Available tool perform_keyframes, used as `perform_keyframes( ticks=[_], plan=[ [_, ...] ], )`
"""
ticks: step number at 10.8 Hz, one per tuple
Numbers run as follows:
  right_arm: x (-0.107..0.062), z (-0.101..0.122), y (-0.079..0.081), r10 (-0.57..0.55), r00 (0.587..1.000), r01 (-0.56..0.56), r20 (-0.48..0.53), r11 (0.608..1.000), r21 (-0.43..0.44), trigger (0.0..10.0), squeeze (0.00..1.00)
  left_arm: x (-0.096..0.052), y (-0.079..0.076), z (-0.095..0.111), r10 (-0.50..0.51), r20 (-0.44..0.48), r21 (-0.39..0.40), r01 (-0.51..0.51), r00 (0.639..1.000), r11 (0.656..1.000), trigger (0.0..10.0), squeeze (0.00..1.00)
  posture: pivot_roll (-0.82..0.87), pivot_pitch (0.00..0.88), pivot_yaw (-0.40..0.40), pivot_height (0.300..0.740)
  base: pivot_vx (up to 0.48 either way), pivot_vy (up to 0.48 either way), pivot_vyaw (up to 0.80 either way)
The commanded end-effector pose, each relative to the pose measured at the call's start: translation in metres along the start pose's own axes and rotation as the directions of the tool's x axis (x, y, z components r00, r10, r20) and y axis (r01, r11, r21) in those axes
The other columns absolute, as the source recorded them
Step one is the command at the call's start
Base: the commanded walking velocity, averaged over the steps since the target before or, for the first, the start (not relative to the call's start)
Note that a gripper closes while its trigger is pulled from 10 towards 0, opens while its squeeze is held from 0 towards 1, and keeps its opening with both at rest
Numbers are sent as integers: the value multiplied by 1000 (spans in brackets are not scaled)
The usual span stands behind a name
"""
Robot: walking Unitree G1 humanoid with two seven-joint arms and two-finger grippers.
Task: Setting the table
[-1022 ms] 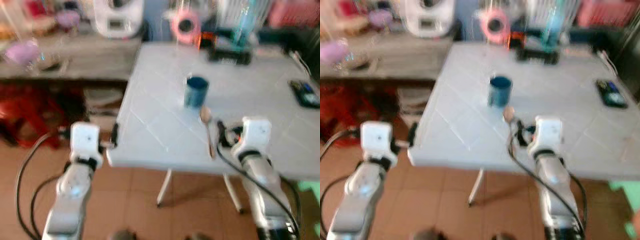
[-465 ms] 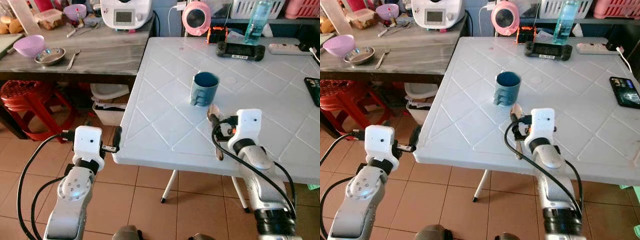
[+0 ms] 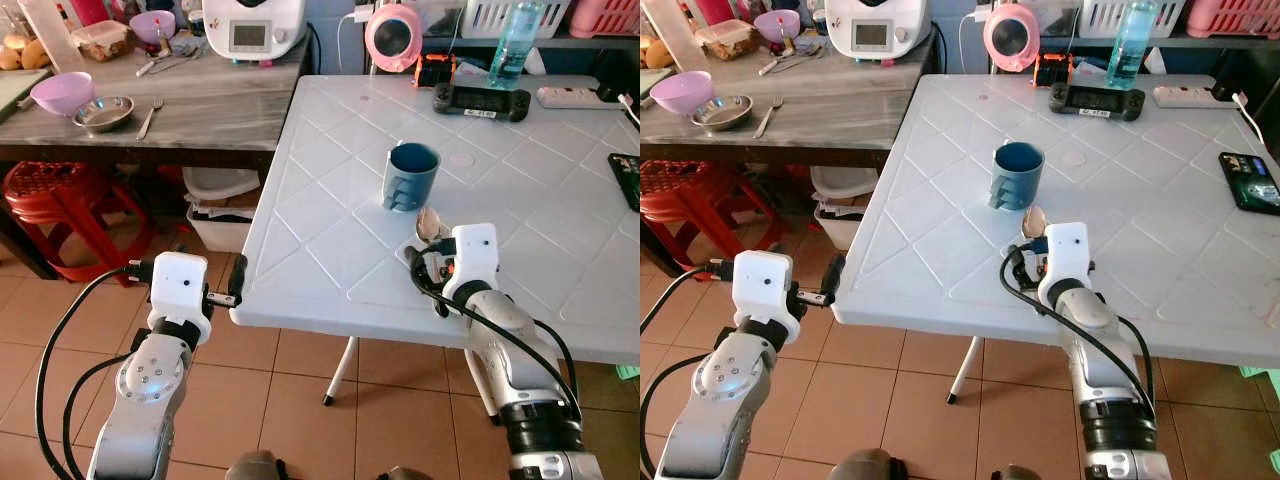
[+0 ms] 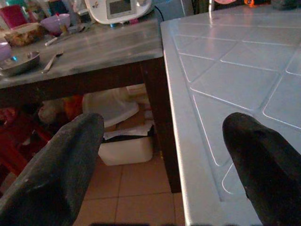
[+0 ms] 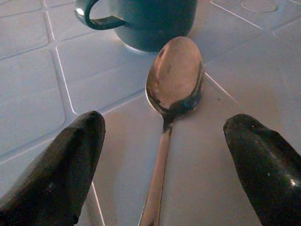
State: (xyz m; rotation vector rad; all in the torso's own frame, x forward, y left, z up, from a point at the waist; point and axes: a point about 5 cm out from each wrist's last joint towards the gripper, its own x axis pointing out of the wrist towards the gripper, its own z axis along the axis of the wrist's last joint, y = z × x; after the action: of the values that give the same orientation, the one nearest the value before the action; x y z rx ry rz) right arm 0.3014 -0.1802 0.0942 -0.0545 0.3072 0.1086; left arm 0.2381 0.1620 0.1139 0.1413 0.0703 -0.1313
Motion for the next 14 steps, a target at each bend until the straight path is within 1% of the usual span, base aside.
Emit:
perform_keyframes(
  ticks=[1, 2, 4, 7, 9, 14],
  plan=[
    [4, 5, 4, 28, 1000, -28, -6, 1000, -3, 0, 0, -2, 1, 3, -10, 1, 14, 10, 1000, 1000, 10000, 0, 85, 31, 75, 740, 0, 0, 0],
    [6, 5, 5, 49, 999, -49, -20, 999, -9, 0, 0, -3, 0, 3, -15, -3, 11, 15, 1000, 1000, 10000, 0, 86, 34, 74, 740, 0, 0, 0],
    [4, -2, 3, 73, 994, -75, -82, 997, -21, 0, 0, -3, 0, 2, -23, -10, 8, 23, 1000, 1000, 10000, 0, 82, 39, 72, 740, 0, 0, 0],
    [-3, -16, -5, 29, 986, -30, -163, 1000, -5, 0, 0, -2, -1, 2, -36, -13, -1, 36, 999, 999, 10000, 0, 78, 41, 69, 740, 0, 0, 0],
    [-7, -24, -6, 12, 979, -2, -203, 999, 49, 0, 0, -1, -2, 2, -41, -15, -3, 41, 999, 999, 10000, 0, 77, 42, 70, 740, 0, 0, 0],
    [-6, -27, -17, -27, 971, 50, -236, 994, 95, 0, 0, 1, -3, 2, -50, -11, -6, 49, 999, 999, 10000, 0, 76, 34, 70, 740, 0, 0, 0]
  ],
)
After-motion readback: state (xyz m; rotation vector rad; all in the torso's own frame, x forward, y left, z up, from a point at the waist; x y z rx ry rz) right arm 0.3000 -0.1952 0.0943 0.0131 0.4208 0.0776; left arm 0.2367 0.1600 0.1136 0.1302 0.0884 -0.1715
